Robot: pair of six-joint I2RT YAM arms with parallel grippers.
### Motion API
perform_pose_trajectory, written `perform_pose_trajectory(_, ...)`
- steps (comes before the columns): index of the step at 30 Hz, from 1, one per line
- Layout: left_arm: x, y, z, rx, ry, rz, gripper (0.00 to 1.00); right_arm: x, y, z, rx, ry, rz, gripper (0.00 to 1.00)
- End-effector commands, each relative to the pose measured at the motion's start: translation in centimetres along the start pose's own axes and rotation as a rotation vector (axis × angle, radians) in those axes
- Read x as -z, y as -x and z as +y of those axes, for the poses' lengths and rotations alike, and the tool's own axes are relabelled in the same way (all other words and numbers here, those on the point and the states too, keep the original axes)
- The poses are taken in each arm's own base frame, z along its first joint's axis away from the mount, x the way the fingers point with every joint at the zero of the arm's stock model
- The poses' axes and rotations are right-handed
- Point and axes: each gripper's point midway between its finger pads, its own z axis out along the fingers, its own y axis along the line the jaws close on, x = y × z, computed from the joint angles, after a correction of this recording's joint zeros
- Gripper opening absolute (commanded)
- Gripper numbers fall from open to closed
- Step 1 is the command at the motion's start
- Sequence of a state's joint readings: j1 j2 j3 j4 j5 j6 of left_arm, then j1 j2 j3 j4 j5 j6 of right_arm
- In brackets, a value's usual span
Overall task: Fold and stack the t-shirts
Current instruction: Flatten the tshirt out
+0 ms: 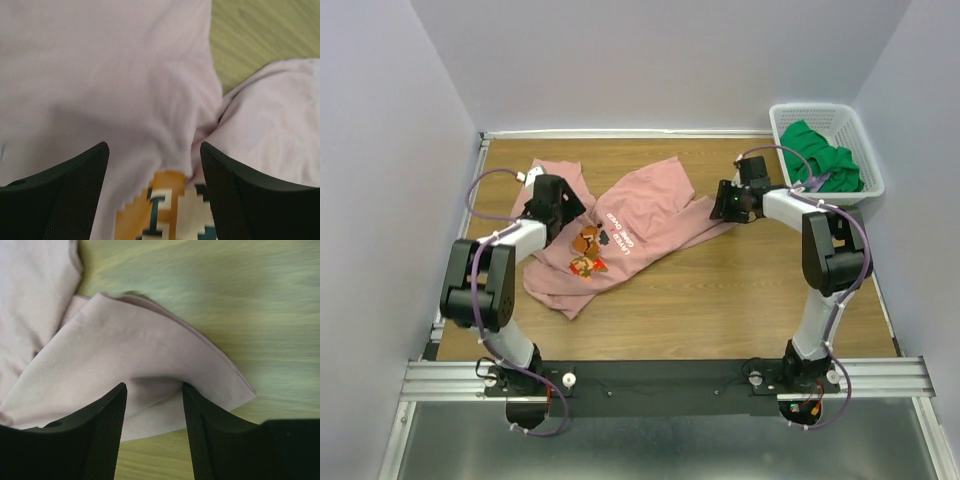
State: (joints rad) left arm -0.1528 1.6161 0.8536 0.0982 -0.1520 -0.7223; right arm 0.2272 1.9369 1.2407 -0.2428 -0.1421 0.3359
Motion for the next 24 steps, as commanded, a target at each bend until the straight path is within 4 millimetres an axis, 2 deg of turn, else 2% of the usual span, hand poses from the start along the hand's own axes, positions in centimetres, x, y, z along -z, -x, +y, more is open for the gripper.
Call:
perform_pose_trajectory(1, -3.2, 1.7, -2.6, -0.013, -0.072, 0.014, 0.82, -0.8, -0.6, -3.9, -0.128, -0.056, 0.022, 0.57)
perform_pose_trajectory(3, -4.2, 3.4, -4.3, -0.021, -0.100, -0.005, 0.82, -0.4, -0.4, -4.6, -0.150, -0.068, 0.012, 0.57)
perform_pose_trajectory(6, -3.4, 6.1, -6.2, -0.040, -0.142, -0.054, 0.87, 0.8, 0.3, -4.5, -0.140, -0.069, -0.019, 0.58)
perform_pose_trajectory(7, -1.9, 7.7, -7.0, -0.039, -0.163, -0.097, 0.90, 1.3, 0.7, -4.3, -0.134, -0.062, -0.032, 0.59)
perform_pose_trajectory(8, -1.0, 8.6, -7.0, -0.035, -0.157, -0.125, 0.91, 2.4, 1.6, -3.7, -0.127, -0.043, -0.060, 0.59)
perform_pose_trajectory(9, 1.4, 9.6, -7.1, -0.030, -0.161, -0.157, 0.91, 3.0, 1.8, -3.2, -0.124, -0.023, -0.070, 0.61)
perform_pose_trajectory(11, 3.7, 9.8, -5.7, 0.012, -0.116, -0.183, 0.92, 4.8, 3.0, -2.2, -0.121, 0.008, -0.115, 0.63)
perform_pose_trajectory(12, 5.9, 9.5, -4.7, 0.035, -0.108, -0.202, 0.91, 5.2, 2.9, -2.0, -0.122, 0.019, -0.117, 0.65)
perform_pose_trajectory(13, 6.8, 7.9, -2.5, 0.083, -0.026, -0.170, 0.92, 5.6, 2.9, -1.8, -0.119, 0.027, -0.122, 0.66)
perform_pose_trajectory(14, 7.7, 7.0, -1.1, 0.109, 0.013, -0.158, 0.92, 6.1, 3.0, -1.5, -0.118, 0.036, -0.128, 0.67)
perform_pose_trajectory(15, 9.4, 4.7, 1.3, 0.118, 0.073, -0.116, 0.91, 6.7, 2.8, -1.2, -0.115, 0.046, -0.134, 0.68)
perform_pose_trajectory(18, 11.4, 1.5, 4.8, 0.193, 0.169, -0.079, 0.87, 7.5, 2.4, -0.8, -0.116, 0.063, -0.134, 0.70)
perform_pose_trajectory(19, 12.3, -0.3, 6.3, 0.209, 0.190, -0.057, 0.84, 7.8, 2.0, -0.6, -0.114, 0.075, -0.129, 0.70)
perform_pose_trajectory(21, 13.1, -2.5, 8.0, 0.232, 0.218, -0.033, 0.80, 7.6, 1.1, -0.6, -0.111, 0.075, -0.110, 0.70)
perform_pose_trajectory(24, 13.3, -4.6, 9.4, 0.254, 0.254, 0.015, 0.78, 7.3, 0.5, -1.0, -0.112, 0.064, -0.096, 0.70)
